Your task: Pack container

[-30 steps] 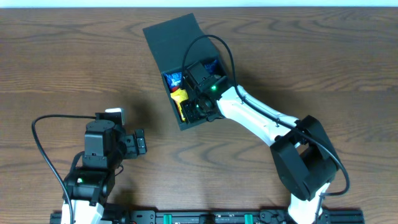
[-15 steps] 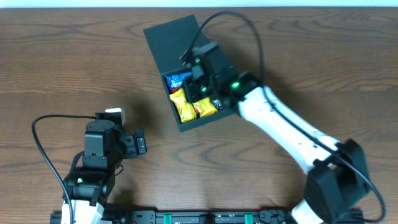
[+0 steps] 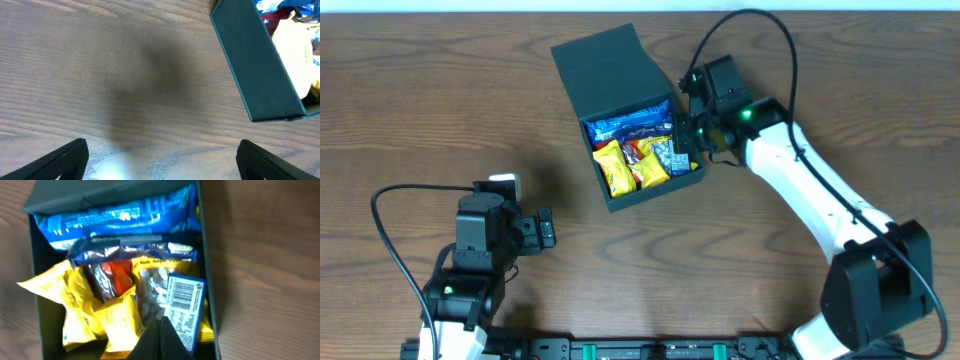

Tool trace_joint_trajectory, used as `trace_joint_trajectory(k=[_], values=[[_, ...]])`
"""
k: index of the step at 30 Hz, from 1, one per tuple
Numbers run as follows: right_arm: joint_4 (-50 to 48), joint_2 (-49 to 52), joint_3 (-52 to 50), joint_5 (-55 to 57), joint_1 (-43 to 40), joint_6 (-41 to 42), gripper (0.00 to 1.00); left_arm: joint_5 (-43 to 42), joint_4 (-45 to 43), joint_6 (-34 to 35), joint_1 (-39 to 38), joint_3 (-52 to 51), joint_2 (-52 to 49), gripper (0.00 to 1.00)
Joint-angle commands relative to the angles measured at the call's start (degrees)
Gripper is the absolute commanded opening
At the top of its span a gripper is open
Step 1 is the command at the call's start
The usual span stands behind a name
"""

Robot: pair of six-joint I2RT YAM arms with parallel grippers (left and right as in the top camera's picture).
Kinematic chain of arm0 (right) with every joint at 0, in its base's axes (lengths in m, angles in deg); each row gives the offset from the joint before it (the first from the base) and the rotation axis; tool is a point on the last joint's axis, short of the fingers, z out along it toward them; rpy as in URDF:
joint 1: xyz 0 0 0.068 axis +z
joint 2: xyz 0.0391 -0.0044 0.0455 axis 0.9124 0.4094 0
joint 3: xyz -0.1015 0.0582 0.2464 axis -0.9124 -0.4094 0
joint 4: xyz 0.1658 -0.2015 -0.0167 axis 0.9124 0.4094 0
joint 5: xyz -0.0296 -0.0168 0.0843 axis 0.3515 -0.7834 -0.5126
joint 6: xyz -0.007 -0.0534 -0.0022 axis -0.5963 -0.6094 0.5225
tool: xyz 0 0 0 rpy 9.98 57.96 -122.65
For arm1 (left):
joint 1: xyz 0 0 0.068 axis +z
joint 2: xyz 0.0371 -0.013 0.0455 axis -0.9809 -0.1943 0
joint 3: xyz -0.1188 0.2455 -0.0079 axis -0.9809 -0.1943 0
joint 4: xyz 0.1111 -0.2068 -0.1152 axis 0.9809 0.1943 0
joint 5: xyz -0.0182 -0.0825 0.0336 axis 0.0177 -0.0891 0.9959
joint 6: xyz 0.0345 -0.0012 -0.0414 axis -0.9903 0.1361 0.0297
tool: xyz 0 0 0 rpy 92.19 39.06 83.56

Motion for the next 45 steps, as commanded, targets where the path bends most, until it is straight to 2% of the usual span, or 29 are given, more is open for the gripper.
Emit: trace_joint_trajectory(k=[1,10,23,38,45], values=[[-1.70,0.33,-3.08,-2.89,1.09,0.81,0.01,0.20,0.00,-0.37,0.37,-0.37,0.22,0.95],[-6.49,0.28,-10.56,-3.06,4.31,1.70,0.01,0.20,0.00,-0.37,0.37,-0.37,0.22,0.95],[-5.49,-0.07,-15.28,-3.08,5.46,3.45,0.01,0.20,0.00,-0.37,0.37,-0.37,0.22,0.95],[-7.10,-11.08,-26.67,-3.56,7.28,6.45,0.01,0.20,0.00,-0.37,0.37,-0.37,0.22,0.95],[-9.11,-16.48,-26.97,-4.57,8.13,7.89,0.01,0.20,0.00,-0.37,0.37,-0.37,0.22,0.95]])
